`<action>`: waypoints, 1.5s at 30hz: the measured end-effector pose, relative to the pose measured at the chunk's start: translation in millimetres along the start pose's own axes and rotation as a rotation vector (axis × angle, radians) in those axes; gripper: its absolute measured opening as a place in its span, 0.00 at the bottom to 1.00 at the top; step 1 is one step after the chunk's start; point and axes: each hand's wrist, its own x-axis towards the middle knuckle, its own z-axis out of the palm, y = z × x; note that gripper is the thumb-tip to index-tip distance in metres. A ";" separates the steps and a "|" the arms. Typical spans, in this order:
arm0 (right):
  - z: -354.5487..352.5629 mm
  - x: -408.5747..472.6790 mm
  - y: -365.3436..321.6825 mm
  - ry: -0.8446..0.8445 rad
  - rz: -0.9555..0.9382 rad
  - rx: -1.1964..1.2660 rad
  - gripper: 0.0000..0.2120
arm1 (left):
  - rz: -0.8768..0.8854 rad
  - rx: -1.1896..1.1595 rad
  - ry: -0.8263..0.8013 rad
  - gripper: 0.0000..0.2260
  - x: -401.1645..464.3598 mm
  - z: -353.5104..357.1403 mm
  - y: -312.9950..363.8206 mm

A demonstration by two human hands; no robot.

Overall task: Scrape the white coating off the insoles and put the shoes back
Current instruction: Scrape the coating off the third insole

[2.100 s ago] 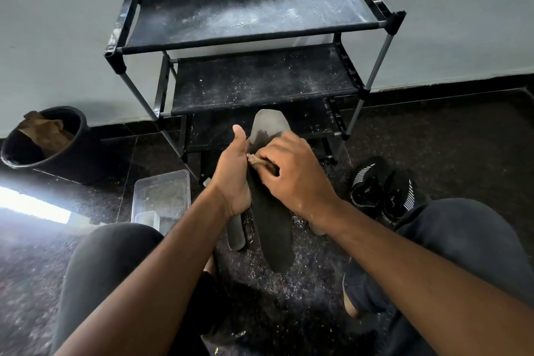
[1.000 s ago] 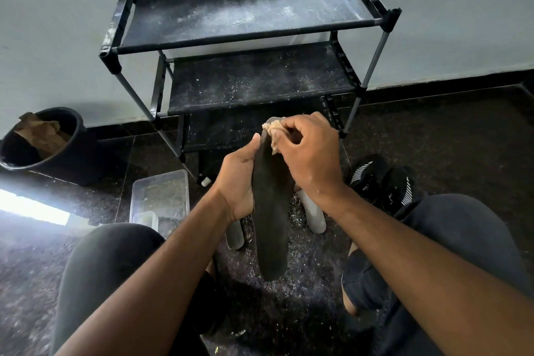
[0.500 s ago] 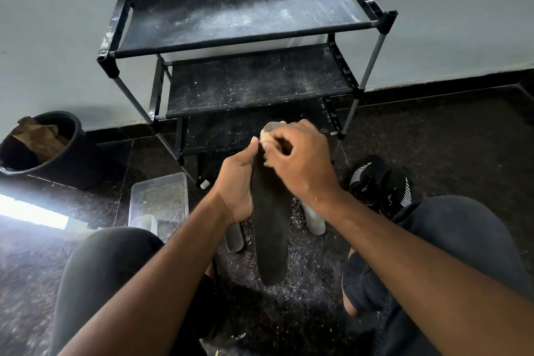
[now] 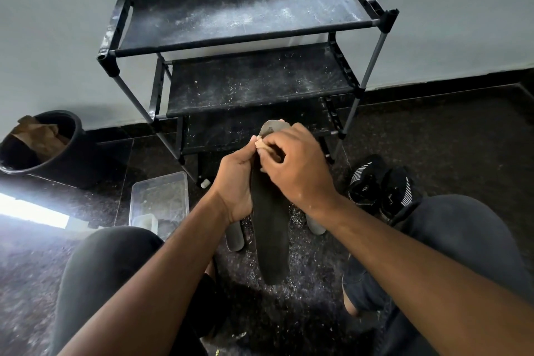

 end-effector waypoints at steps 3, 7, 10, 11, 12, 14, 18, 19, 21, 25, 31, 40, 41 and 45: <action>-8.5 11.6 9.9 0.098 0.067 -0.023 0.02 | 0.012 0.002 -0.053 0.24 -2.9 4.3 -2.2; -8.4 12.8 13.0 0.107 0.111 0.013 0.03 | -0.009 -0.002 -0.062 0.26 -4.8 7.0 -3.3; 1.7 4.2 8.6 0.002 -0.011 0.014 0.04 | -0.013 0.016 -0.014 0.25 -3.6 5.1 -1.7; 1.6 4.9 10.2 0.001 -0.024 0.003 0.05 | -0.014 0.019 -0.013 0.25 -3.5 4.7 -1.7; -0.1 7.3 13.1 0.019 -0.016 -0.015 0.05 | -0.013 0.024 -0.021 0.26 -3.7 5.1 -2.4; -6.1 14.3 19.0 0.090 0.040 -0.047 0.05 | -0.016 0.039 -0.048 0.26 -4.1 6.4 -4.4; -4.5 12.5 15.3 0.060 0.013 -0.042 0.05 | -0.022 0.036 -0.033 0.27 -5.3 8.5 -3.6; -1.0 8.5 11.6 0.009 -0.027 -0.051 0.05 | -0.022 0.042 -0.025 0.27 -5.4 8.6 -3.3; 0.7 4.9 9.5 -0.036 -0.079 -0.097 0.06 | -0.021 0.046 -0.012 0.27 -6.0 9.4 -2.7; -8.6 16.3 20.3 0.097 0.011 -0.138 0.05 | -0.015 0.049 -0.027 0.27 -6.8 11.5 -4.4; 1.0 5.0 11.8 -0.017 -0.095 -0.130 0.05 | -0.019 0.047 -0.002 0.26 -4.0 7.0 -2.3; -4.1 9.6 16.1 0.021 -0.026 -0.105 0.05 | -0.025 0.040 -0.038 0.27 -8.5 11.2 -3.1; -3.1 7.0 14.1 -0.005 -0.051 -0.115 0.06 | -0.017 0.048 -0.029 0.26 -8.3 10.8 -2.9; -7.8 15.9 21.7 0.071 0.006 -0.130 0.05 | -0.020 0.047 -0.034 0.27 -7.9 11.9 -3.3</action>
